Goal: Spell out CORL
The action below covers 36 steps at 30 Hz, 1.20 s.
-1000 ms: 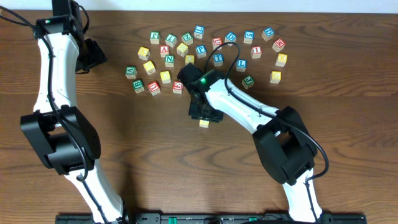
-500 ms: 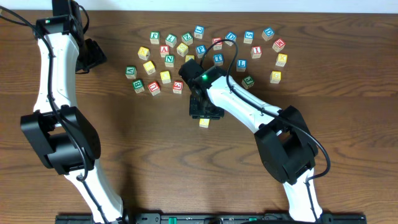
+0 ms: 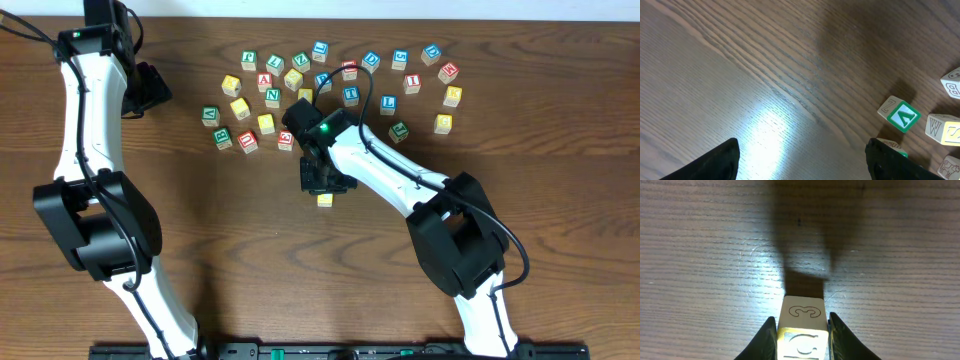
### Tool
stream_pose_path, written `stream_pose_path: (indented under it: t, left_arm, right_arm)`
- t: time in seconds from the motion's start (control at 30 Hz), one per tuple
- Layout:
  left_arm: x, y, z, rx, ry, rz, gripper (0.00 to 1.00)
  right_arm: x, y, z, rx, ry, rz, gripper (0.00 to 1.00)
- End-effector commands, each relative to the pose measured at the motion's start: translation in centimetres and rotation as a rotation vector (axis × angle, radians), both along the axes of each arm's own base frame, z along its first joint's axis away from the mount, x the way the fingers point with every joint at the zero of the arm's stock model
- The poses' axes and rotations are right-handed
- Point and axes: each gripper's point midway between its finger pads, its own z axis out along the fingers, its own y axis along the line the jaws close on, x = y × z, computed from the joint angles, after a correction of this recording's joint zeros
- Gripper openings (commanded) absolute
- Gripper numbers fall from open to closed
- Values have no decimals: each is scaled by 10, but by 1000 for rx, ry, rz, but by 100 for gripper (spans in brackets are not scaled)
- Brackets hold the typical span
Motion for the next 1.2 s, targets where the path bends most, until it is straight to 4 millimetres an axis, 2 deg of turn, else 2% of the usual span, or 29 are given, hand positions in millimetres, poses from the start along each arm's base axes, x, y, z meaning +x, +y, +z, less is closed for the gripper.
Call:
stream_pose_path:
  t: [0.0,0.03,0.13,0.23,0.3,0.4,0.43,0.47,0.53,0.6,0.67,0.7,0.8,0.87,0.93,1.07,1.13,1.17]
  left_arm:
    - [0,1,-3,3,12,3,79]
    - [0,1,-3,3,12,3,79]
    - [0,1,-3,3,12,3,79]
    - [0,1,-3,3,12,3,79]
    - [0,1,-3,3,12,3,79]
    - [1,1,-3,4,7,3,79]
    - [2,3,0,8,-1,-3,79]
    - [6,4,8,16,-19,-19,79]
    - [8,6,27,28,-63,-22,79]
    - [8,6,54,46,-122,-50,79]
    - [0,4,99,81,-219,-77,80]
    - [-6,3,119,92,-263,-76,80]
    - [-20,0,151,108,-329,-75,80]
    - [-24,-1,158,112,-342,-75,80]
    - [-25,-1,158,111,-340,-75,80]
    - [-22,0,145,104,-309,-75,80]
    - [-22,0,141,102,-300,-75,80]
    - [-22,0,141,102,-300,-74,80]
  right_arm:
    - [0,-3,-5,-28,-6,30,24]
    - [0,-2,-5,-27,-7,30,24]
    - [2,-2,-4,-21,-14,28,35]
    - [12,1,5,0,-43,34,46]
    - [29,4,24,33,-89,39,52]
    - [54,0,52,67,-143,23,52]
    - [71,-4,71,90,-186,20,55]
    - [94,-11,97,118,-249,15,58]
    - [123,-27,128,153,-329,-28,60]
    - [148,-45,156,181,-403,-60,60]
    - [168,-64,186,212,-476,-68,60]
    - [176,-75,198,213,-511,-71,62]
    - [190,-92,211,216,-561,-89,63]
    - [195,-89,211,229,-572,-87,63]
    - [200,-74,211,266,-593,-64,62]
    - [213,-17,205,349,-665,22,61]
    - [215,5,191,350,-675,49,61]
    - [215,10,186,345,-673,53,61]
